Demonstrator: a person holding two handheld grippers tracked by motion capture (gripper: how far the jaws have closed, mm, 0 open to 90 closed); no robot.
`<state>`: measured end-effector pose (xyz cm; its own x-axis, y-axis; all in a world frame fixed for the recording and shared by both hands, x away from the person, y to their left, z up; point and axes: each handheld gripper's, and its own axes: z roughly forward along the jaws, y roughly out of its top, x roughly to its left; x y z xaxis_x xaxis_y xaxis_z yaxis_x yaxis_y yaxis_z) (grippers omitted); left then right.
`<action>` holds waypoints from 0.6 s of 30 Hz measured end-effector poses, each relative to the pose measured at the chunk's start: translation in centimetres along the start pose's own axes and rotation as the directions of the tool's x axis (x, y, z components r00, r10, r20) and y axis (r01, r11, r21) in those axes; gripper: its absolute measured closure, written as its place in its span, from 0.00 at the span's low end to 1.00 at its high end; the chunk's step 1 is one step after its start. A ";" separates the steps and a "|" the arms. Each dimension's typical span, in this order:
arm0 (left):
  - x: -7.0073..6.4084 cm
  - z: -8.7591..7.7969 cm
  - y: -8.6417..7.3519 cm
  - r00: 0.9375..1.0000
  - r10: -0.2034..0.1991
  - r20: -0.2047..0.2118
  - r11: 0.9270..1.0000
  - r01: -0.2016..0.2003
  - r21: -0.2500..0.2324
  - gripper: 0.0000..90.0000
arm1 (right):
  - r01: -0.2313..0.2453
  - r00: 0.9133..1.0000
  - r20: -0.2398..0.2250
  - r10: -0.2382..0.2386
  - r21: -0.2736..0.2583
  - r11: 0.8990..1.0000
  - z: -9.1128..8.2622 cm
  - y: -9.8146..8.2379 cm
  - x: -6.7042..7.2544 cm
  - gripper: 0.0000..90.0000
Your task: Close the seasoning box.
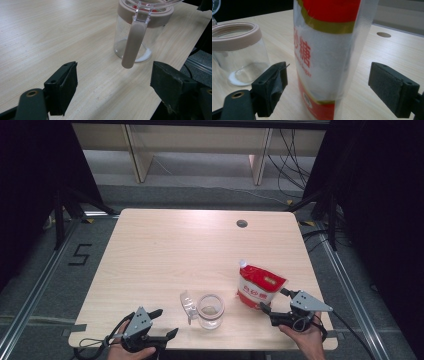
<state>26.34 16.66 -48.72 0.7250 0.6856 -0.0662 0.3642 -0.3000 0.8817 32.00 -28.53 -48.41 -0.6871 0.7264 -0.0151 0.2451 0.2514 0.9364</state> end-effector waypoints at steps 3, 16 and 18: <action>0.1 0.0 0.0 1.000 0.002 0.003 1.000 -0.002 0.003 0.24 | -0.022 1.000 0.012 0.022 -0.004 1.000 0.2 -0.1 0.2 0.19; -0.1 0.2 -0.1 1.000 -0.018 0.011 1.000 0.018 -0.014 0.24 | -0.038 0.999 -0.008 0.037 -0.044 0.998 1.7 -0.1 0.0 0.20; 0.1 0.2 0.0 1.000 0.008 0.012 1.000 -0.008 -0.006 0.24 | -0.020 1.000 -0.008 0.019 -0.042 0.999 2.0 -0.2 -0.2 0.20</action>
<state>26.49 16.61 -48.84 0.7347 0.6753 -0.0644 0.3550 -0.3018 0.8848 33.46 -27.50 -49.26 -0.6877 0.7260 0.0058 0.2295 0.2098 0.9504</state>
